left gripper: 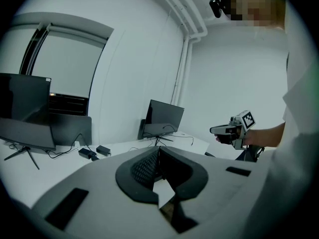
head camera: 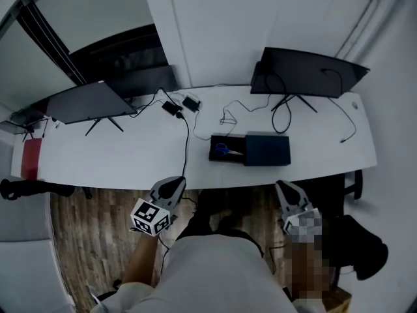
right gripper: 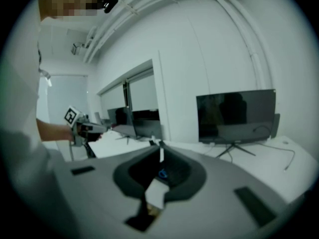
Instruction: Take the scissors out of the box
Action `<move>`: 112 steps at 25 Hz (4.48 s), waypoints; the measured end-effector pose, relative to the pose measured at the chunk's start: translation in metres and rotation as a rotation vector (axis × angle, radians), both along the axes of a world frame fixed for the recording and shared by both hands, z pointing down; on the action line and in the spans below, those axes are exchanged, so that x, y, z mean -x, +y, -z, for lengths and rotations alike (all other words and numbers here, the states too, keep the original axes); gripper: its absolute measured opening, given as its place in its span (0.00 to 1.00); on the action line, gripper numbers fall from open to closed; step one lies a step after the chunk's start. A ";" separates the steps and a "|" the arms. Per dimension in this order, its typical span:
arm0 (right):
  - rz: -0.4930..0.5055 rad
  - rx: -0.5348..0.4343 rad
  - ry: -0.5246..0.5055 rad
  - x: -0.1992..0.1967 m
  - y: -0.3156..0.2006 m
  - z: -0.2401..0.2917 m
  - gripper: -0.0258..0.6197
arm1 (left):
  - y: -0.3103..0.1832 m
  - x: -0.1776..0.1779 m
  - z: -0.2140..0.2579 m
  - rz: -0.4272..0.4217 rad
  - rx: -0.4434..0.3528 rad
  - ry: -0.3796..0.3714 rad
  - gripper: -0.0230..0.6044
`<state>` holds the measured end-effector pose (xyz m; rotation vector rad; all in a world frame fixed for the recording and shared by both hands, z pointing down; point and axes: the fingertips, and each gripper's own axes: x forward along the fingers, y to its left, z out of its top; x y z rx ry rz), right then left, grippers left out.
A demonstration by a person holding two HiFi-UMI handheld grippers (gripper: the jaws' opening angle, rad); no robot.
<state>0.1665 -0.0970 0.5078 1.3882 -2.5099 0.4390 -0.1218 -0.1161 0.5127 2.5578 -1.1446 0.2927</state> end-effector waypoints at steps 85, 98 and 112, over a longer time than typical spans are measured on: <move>-0.389 0.331 -0.133 -0.023 -0.065 -0.147 0.09 | -0.163 -0.117 -0.338 -1.054 0.312 -1.109 0.21; -0.378 0.293 -0.091 -0.002 -0.068 -0.124 0.09 | -0.162 -0.097 -0.306 -0.951 0.302 -0.986 0.21; -0.368 0.227 0.002 0.033 -0.052 -0.086 0.09 | -0.161 -0.078 -0.252 -0.764 0.316 -0.694 0.21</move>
